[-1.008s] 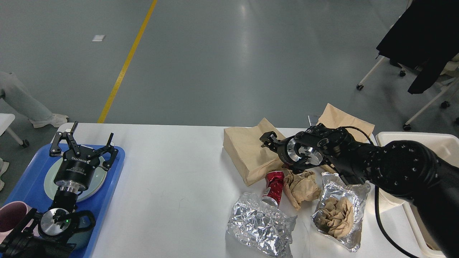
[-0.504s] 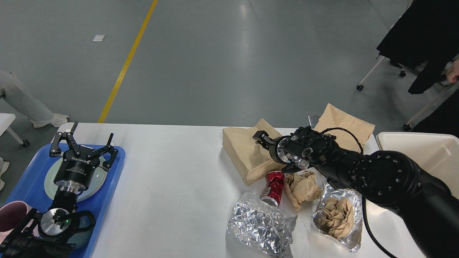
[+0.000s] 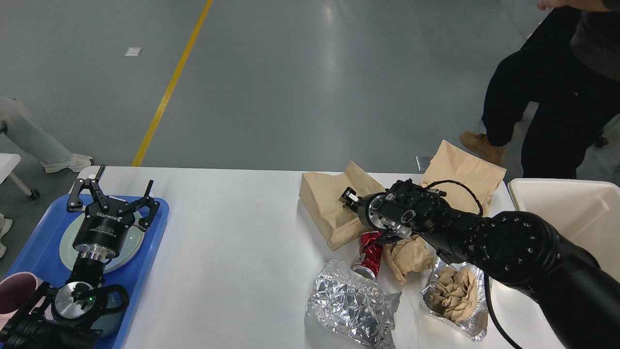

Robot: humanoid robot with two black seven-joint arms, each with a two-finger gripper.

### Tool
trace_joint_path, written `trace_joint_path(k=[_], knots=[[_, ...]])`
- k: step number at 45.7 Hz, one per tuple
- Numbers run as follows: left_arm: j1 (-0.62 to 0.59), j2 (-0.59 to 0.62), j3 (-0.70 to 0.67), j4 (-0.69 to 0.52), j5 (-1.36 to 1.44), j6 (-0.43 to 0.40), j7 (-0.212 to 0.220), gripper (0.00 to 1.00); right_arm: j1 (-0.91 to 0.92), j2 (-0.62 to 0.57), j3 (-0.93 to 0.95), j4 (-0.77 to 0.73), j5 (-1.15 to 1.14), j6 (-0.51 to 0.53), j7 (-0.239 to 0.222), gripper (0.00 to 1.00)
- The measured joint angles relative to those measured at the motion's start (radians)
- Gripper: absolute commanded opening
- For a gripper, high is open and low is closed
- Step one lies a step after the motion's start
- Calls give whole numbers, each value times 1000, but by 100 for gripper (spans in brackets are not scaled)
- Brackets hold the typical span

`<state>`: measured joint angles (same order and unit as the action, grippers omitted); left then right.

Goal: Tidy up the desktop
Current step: 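Grasp the brown paper bag with the right gripper and pull it, then carry the paper bag into the white bin and release it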

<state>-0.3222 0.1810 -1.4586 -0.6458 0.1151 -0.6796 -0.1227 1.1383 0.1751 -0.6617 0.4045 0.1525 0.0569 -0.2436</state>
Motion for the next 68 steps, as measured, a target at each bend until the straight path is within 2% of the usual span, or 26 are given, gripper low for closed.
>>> trace_joint_path(k=[3, 38, 54, 59, 68], knots=[[0, 0, 0, 0, 0, 0, 0, 96, 0, 0, 9, 2, -2, 1, -2, 0], [-1, 0, 0, 0, 0, 0, 0, 96, 32, -19, 17, 34, -5, 22, -10, 0], [0, 0, 0, 0, 0, 0, 0, 96, 290, -248, 10, 392, 3, 48, -10, 0], [0, 0, 1, 0, 0, 0, 0, 96, 417, -318, -71, 514, 3, 115, -10, 0], [0, 0, 1, 0, 0, 0, 0, 96, 701, -371, -294, 734, 3, 259, -7, 0]])
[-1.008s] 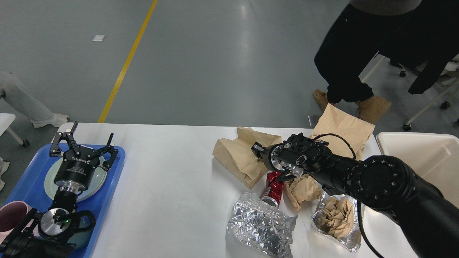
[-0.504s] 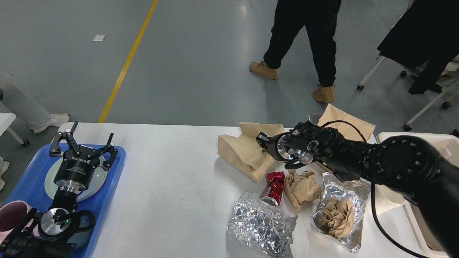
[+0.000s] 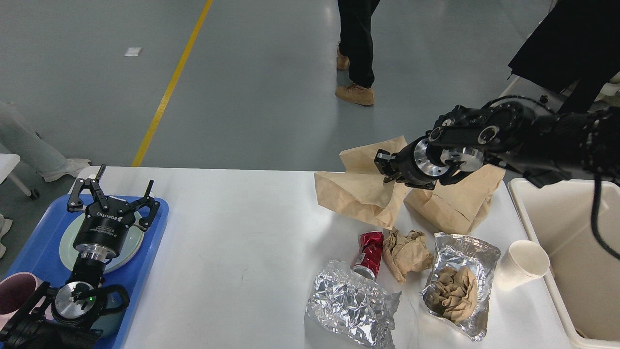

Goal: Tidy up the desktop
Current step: 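Carry the paper bag into the white bin and release it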

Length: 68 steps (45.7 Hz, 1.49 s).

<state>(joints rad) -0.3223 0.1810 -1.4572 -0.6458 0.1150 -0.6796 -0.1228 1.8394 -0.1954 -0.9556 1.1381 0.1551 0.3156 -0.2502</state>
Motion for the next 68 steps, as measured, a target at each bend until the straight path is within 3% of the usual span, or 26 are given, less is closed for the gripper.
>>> trace_joint_path(k=[12, 18, 23, 34, 42, 49, 59, 68], knots=[[0, 0, 0, 0, 0, 0, 0, 96, 312, -81, -238, 236, -69, 259, 16, 0], [0, 0, 0, 0, 0, 0, -1, 96, 444, -164, -287, 383, -230, 281, 36, 0], [0, 0, -1, 0, 0, 0, -1, 96, 516, -209, -344, 476, -307, 283, 88, 0], [0, 0, -2, 0, 0, 0, -2, 96, 557, -306, -459, 495, -368, 280, 122, 0], [0, 0, -2, 1, 0, 0, -2, 96, 543, -434, -537, 389, -420, 280, 117, 0], [0, 1, -2, 2, 0, 0, -2, 96, 376, -573, -540, 164, -444, 276, 116, 0], [0, 1, -2, 2, 0, 0, -2, 96, 17, -705, -403, -220, -447, 237, 121, 0], [0, 0, -2, 2, 0, 0, -2, 96, -461, -674, -115, -427, -445, 31, 124, 0]])
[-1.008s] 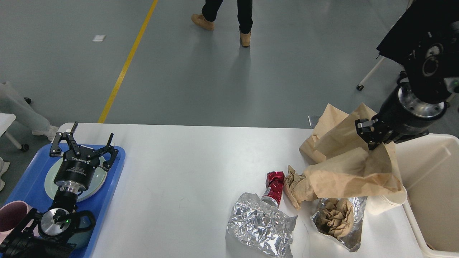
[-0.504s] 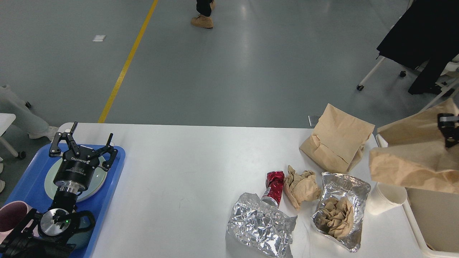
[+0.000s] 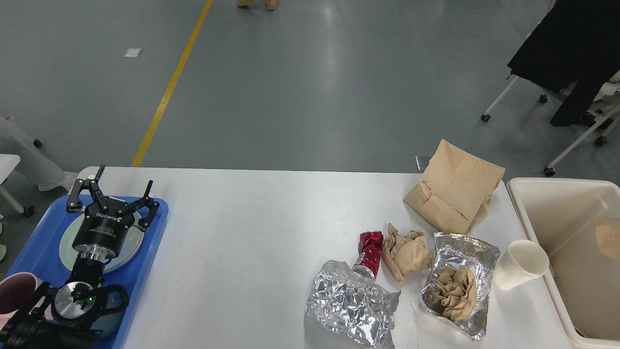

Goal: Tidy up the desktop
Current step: 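Carry the paper bag into the white bin and release it, then raise the right gripper out of the white bin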

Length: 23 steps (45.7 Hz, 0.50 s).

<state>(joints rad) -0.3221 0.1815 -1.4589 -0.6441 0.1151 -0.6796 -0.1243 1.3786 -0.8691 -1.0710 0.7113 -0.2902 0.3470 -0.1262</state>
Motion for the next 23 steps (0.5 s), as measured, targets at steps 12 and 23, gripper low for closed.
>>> trace_joint_path(k=[12, 23], knots=[[0, 0, 0, 0, 0, 0, 0, 96, -480, 216, 268, -320, 4, -187, 0, 0], [0, 0, 0, 0, 0, 0, 0, 96, -744, 413, 296, -547, 19, -284, -1, 0]])
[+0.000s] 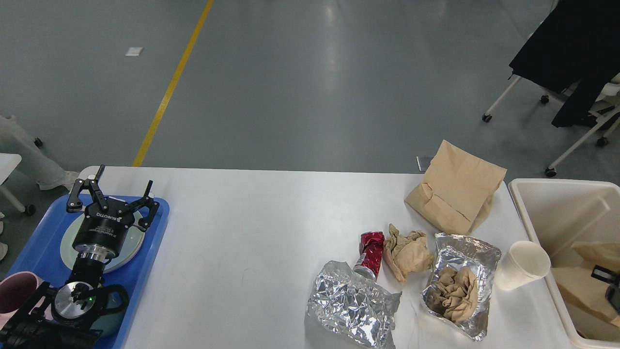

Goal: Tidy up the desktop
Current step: 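Raise the right gripper out of the white bin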

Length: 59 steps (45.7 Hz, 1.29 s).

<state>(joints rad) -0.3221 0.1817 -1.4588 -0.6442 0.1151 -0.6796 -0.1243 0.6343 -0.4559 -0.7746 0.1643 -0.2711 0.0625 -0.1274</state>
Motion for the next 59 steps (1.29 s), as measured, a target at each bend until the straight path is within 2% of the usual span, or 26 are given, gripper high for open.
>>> trace_joint_path(k=[8, 17, 18, 22, 24, 26, 34, 49, 59], knots=[[0, 0, 0, 0, 0, 0, 0, 96, -73, 40, 64, -17, 3, -63, -3, 0], [0, 0, 0, 0, 0, 0, 0, 96, -103, 43, 100, -12, 3, -78, -3, 0], [0, 0, 0, 0, 0, 0, 0, 96, -103, 43, 101, -12, 3, -78, -3, 2], [0, 0, 0, 0, 0, 0, 0, 96, -103, 43, 102, -10, 3, -78, -3, 71], [0, 0, 0, 0, 0, 0, 0, 96, -103, 43, 103, -10, 3, -83, -3, 91], [0, 0, 0, 0, 0, 0, 0, 96, -103, 43, 104, -10, 3, -90, -3, 100], [0, 0, 0, 0, 0, 0, 0, 96, -101, 41, 115, -6, 3, -125, -2, 100], [0, 0, 0, 0, 0, 0, 0, 96, -78, 22, 117, -2, 3, -123, -1, 100], [0, 0, 0, 0, 0, 0, 0, 96, -31, -46, 111, 45, -4, -114, -10, 100]])
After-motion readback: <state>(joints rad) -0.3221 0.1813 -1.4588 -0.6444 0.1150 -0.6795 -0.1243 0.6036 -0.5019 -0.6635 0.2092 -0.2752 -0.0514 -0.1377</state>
